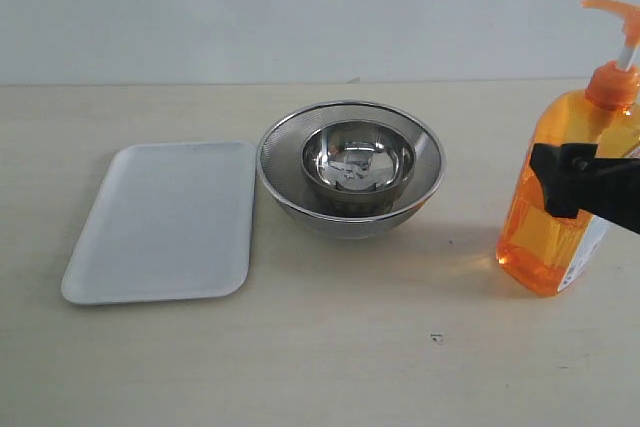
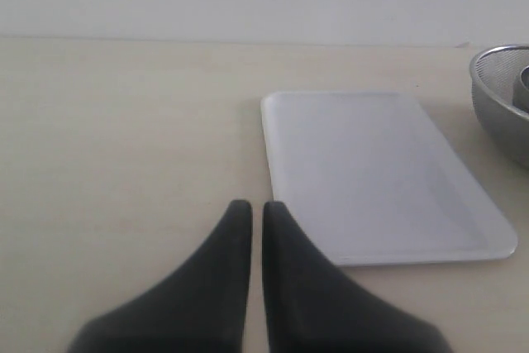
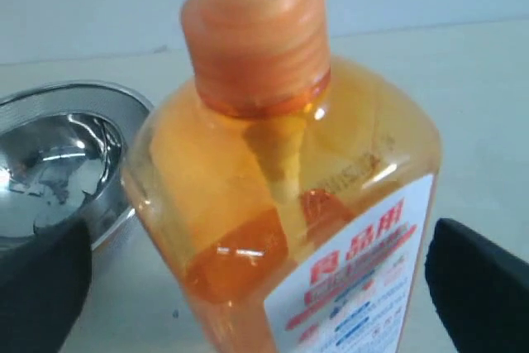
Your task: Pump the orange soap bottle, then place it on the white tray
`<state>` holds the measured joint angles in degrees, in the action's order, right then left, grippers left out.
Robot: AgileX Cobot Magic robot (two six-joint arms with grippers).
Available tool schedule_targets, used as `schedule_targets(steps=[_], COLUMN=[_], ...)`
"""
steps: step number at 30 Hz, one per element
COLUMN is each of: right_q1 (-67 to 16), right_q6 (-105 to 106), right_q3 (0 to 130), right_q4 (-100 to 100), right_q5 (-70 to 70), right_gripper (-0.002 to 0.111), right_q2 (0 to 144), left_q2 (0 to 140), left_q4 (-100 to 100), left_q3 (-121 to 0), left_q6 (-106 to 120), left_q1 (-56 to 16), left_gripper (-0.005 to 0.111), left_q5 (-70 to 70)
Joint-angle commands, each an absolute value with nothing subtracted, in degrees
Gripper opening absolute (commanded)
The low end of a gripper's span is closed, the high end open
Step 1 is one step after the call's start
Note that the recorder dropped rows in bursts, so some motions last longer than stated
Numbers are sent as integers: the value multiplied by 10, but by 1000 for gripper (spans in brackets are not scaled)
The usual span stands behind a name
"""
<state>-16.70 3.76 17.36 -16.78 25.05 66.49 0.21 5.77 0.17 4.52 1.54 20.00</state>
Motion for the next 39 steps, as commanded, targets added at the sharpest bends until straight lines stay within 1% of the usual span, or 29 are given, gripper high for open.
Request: schedule_targets(steps=[1, 3, 8, 11, 12, 13, 14, 15, 16, 21, 24, 25, 28, 32, 39], right_q1=[-166, -166, -166, -166, -166, -166, -166, -166, -166, -166, -166, -166, -166, -166, -166], right_q6=[34, 34, 20, 5, 5, 5, 5, 5, 5, 15, 19, 19, 5, 5, 9], right_q3=[173, 173, 173, 173, 174, 174, 174, 174, 174, 174, 174, 174, 174, 176, 225], right_q4=[-146, -146, -140, -137, -138, -138, -135, -135, -135, -154, -152, -150, -150, -149, -147], right_q5=[288, 300, 386, 397, 398, 401, 401, 401, 401, 401, 407, 410, 408, 431, 388], right_gripper=[105, 105, 105, 104, 101, 93, 87, 77, 73, 70, 72, 84, 105, 105, 105], right_q2=[684, 705, 785, 787, 787, 787, 787, 787, 787, 787, 787, 787, 787, 787, 809], left_q2=[0, 0, 0, 0, 0, 0, 0, 0, 0, 0, 0, 0, 0, 0, 0], left_q4=[55, 55, 55, 55, 55, 55, 55, 55, 55, 55, 55, 55, 55, 55, 55], left_q3=[0, 0, 0, 0, 0, 0, 0, 0, 0, 0, 0, 0, 0, 0, 0], left_q6=[43, 43, 43, 43, 43, 43, 43, 43, 43, 43, 43, 43, 43, 43, 43], left_q1=[17, 17, 17, 17, 17, 17, 17, 17, 17, 17, 17, 17, 17, 17, 17], left_gripper=[5, 5, 5, 5, 5, 5, 5, 5, 5, 5, 5, 5, 5, 5, 5], left_q5=[195, 195, 195, 195, 195, 195, 195, 195, 195, 195, 195, 195, 195, 195, 195])
